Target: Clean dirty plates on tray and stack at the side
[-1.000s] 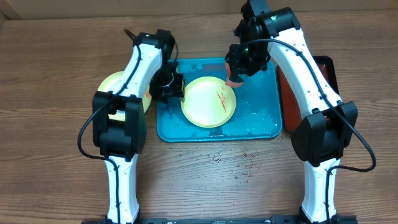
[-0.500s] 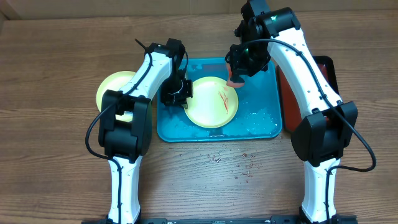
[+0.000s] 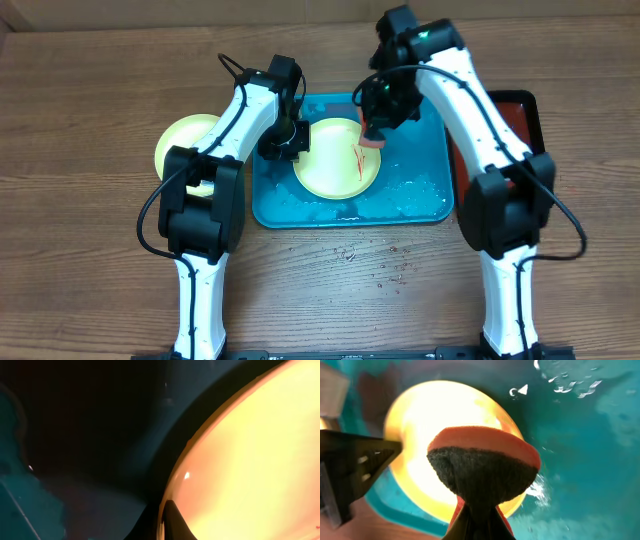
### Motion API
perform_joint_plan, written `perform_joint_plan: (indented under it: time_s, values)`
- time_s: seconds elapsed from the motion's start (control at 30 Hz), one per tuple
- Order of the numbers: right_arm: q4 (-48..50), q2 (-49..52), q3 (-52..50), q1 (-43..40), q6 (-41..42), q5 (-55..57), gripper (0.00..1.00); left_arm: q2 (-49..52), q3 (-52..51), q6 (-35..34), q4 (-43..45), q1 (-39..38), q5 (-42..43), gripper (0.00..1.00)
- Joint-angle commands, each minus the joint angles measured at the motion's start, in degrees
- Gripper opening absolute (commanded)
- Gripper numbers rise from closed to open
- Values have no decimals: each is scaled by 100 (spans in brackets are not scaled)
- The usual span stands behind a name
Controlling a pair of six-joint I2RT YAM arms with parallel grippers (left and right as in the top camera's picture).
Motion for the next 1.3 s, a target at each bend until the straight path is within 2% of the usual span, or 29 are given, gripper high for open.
perform_joint_plan:
  time_s: [0.0, 0.27, 0.5, 0.67, 0.9, 1.07, 1.27]
  values:
    - [221, 162, -299, 120, 22, 15, 4, 74, -70, 118, 92, 31, -610, 4]
    - [1215, 286, -1392, 203, 378, 306, 4, 74, -70, 212, 83, 87, -310, 4]
    - [1657, 291, -2159, 203, 632, 393, 4, 74, -70, 461, 61, 114, -103, 4]
    - [1862, 291, -2317, 356, 616, -345, 4, 74, -70, 542, 57, 114, 168, 4]
    - [1827, 291, -2315, 903, 402, -1049, 4, 74, -70, 535, 87, 114, 354, 4]
    - [1517, 291, -2304, 1010, 133, -1082, 4, 74, -70, 535, 87, 116, 354, 4]
    - [1296, 291, -2236, 664, 105, -240, 4, 74, -70, 542, 70, 125, 341, 4]
